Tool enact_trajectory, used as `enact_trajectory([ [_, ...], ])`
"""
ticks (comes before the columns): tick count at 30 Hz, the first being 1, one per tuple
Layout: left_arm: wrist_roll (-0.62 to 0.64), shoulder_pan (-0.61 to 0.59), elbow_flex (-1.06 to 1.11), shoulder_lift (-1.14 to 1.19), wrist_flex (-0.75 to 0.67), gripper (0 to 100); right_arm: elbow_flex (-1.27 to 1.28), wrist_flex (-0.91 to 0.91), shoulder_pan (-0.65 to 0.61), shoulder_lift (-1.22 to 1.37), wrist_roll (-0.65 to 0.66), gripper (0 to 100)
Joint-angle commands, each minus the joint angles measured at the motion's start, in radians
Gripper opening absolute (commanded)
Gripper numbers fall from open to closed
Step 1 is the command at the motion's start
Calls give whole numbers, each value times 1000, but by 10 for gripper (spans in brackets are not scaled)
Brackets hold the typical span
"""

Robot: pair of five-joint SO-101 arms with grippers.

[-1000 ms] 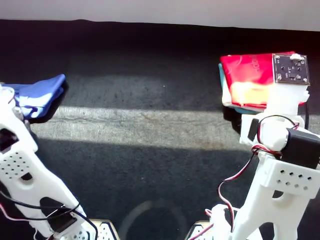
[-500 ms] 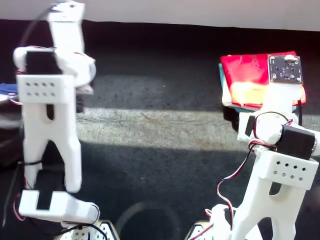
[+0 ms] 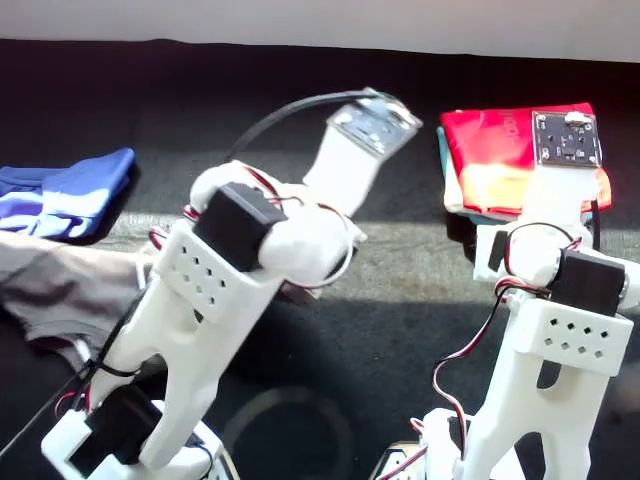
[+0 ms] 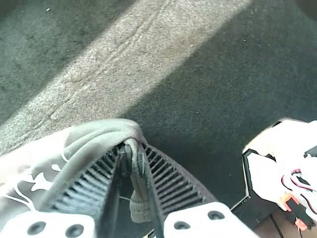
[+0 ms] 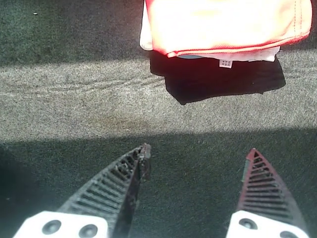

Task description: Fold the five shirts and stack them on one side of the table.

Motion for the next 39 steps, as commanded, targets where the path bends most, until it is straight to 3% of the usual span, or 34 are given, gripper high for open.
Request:
enact_trajectory([
  [1, -49, 28, -2, -38, -2, 22, 1, -12, -8, -8, 5, 293],
  [6, -49, -124, -12, -39, 0, 178, -1, -24, -21, -8, 0, 293],
  [13, -54, -641, -4, -194, 0, 163, -4, -31, -170, -7, 0, 293],
  [17, -54, -1013, 44, -326, 0, 164, 2, -70, -390, -2, 0, 293],
  [21, -115, -1371, 236, -435, -3, 164, 2, -107, -651, 93, -2, 293],
  [28, -288, -1850, 587, -501, -69, 164, -8, -246, -926, 383, -101, 293],
  [33, -342, -2035, 676, -499, -173, 164, -1, -361, -1075, 558, -137, 293],
  [39, -361, -2072, 685, -499, -184, 164, -8, -447, -1242, 702, -137, 293],
])
